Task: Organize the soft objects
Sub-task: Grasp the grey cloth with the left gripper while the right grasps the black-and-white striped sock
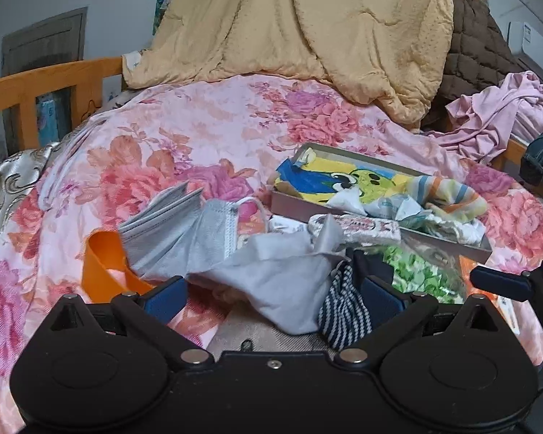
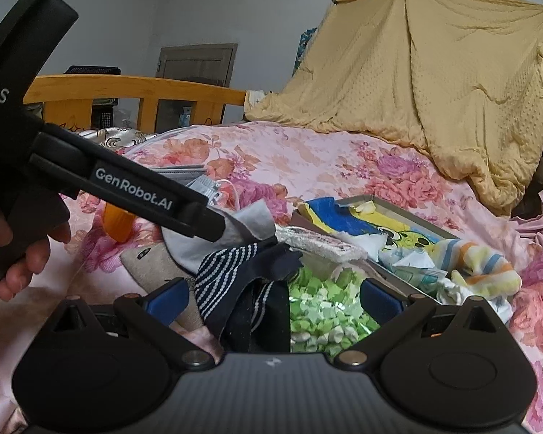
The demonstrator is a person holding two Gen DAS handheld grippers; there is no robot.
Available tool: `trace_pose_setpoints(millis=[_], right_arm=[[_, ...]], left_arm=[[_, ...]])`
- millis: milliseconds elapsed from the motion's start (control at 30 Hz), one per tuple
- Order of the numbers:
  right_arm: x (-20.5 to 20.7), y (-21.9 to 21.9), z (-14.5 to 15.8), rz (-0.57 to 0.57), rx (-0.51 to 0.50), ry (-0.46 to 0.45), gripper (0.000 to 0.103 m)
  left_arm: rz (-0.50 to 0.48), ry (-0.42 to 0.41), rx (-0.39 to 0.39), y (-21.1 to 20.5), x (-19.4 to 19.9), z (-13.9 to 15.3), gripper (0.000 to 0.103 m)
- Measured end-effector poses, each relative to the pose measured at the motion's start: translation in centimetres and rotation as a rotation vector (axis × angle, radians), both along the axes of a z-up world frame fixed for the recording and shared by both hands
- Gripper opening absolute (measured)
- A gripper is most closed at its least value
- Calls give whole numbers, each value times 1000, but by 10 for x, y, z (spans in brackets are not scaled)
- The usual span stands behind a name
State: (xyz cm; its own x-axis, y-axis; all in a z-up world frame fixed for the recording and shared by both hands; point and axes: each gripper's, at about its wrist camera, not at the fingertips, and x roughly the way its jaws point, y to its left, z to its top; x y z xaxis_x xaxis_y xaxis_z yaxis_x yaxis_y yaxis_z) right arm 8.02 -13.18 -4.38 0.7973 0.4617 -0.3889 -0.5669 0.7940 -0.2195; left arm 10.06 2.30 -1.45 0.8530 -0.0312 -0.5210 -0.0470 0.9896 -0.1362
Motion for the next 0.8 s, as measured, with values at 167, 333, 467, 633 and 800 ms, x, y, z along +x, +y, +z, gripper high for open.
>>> trace_pose_setpoints(millis=[167,333,467,633,800], right_arm=[[6,3,-4,10,-10,11,97],[8,6,-8,18,-26,29,91],[11,7,-9,18,-27,38,86],[11,10,-12,18,-43,42,83],[12,9,-13,10,-50,48,81]], left_arm=[[-21,7,-5,-3,8,2,93],[-1,28,-53,0,14,-2,83],[11,38,-70,3,16,-3,72],[-19,45,-78,0,17,-4,47],[-45,39,-60,-5,14,-5,37]])
